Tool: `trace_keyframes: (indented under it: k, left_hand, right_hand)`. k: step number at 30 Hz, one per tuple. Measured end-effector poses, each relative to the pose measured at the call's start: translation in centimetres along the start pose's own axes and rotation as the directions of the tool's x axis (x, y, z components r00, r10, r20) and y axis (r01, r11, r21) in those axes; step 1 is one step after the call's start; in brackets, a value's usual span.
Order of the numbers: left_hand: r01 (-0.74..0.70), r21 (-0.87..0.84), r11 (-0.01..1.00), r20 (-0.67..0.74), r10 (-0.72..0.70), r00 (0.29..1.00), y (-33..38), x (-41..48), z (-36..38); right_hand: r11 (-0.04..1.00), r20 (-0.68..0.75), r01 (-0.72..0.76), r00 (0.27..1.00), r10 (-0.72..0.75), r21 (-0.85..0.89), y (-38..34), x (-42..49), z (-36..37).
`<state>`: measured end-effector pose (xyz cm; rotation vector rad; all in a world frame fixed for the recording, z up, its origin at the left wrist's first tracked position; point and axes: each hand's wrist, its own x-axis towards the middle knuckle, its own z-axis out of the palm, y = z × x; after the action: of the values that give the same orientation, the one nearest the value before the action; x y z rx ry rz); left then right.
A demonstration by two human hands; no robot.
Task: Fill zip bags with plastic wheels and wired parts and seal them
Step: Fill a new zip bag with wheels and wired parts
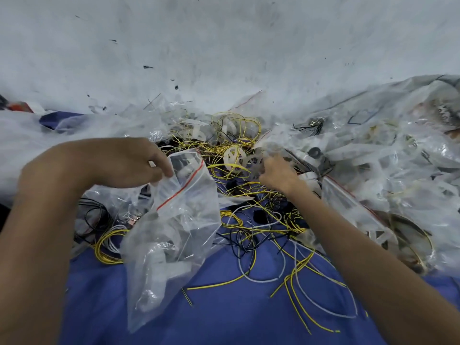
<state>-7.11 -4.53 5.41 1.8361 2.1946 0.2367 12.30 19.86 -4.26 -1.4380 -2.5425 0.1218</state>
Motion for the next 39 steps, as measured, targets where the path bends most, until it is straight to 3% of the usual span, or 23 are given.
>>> trace_keyframes:
  k: [4,8,10,14,18,23,25,27,28,30,32,34,39]
  left_hand:
    - [0.008,0.019,1.000,-0.003,-0.008,1.000,0.1,0.0,-0.1]
    - [0.014,-0.023,1.000,0.018,-0.014,1.000,0.3,-0.2,0.1]
    - [0.016,-0.024,1.000,0.024,-0.015,1.000,0.4,-0.4,0.0]
    - [0.015,-0.013,1.000,0.020,-0.015,1.000,0.3,-0.3,-0.1]
    - [0.007,-0.026,1.000,0.023,-0.006,1.000,0.8,-0.1,0.1]
    - [-0.033,-0.017,0.999,-0.048,0.032,0.998,1.1,-0.4,-0.1]
    - [-0.114,-0.067,0.991,-0.272,0.092,0.958,1.7,-0.3,-0.1]
    - [-0.231,-0.147,0.962,-0.541,0.118,0.833,3.2,0.2,0.2]
    - [-0.264,-0.188,0.946,-0.592,0.105,0.799,4.2,0.4,0.5]
    - [-0.225,-0.217,0.950,-0.555,0.069,0.829,6.3,0.9,1.4]
    - [-0.123,-0.075,0.990,-0.452,0.076,0.889,7.4,1.7,2.8]
    - [-0.130,-0.002,0.991,-0.418,0.118,0.901,7.2,2.6,3.8]
    - [-0.184,-0.126,0.975,-0.369,0.126,0.921,6.3,3.4,4.3]
  right_hand:
    - [0.982,0.140,-0.029,0.989,0.056,-0.188,-0.3,-0.3,0.9]
    - [0.994,0.154,0.005,0.988,0.012,-0.109,-0.1,0.4,0.4]
    - [0.999,0.067,-0.007,0.998,0.004,0.045,0.8,0.4,-1.0]
    - [0.945,-0.281,0.136,0.959,-0.050,0.296,1.1,0.2,-6.0]
    - [0.742,-0.346,0.228,0.938,0.006,0.630,0.3,-1.0,-9.8]
    - [0.692,-0.284,0.261,0.955,-0.084,0.673,-1.0,-3.6,-12.3]
    - [0.648,-0.250,0.271,0.960,-0.127,0.712,-1.7,-4.6,-12.3]
    - [0.581,-0.231,0.284,0.959,-0.165,0.762,-2.5,-5.7,-11.7]
    - [0.545,-0.227,0.292,0.956,-0.185,0.786,-2.9,-6.2,-11.3]
    - [0.485,-0.221,0.303,0.950,-0.220,0.820,-3.6,-7.1,-10.5]
    - [0.425,-0.221,0.303,0.947,-0.233,0.853,-4.0,-7.6,-9.7]
    - [0.352,-0.190,0.266,0.953,-0.235,0.898,-4.0,-7.8,-8.9]
    - [0.020,-0.027,0.033,0.972,-0.231,0.999,-2.1,-7.8,-7.4]
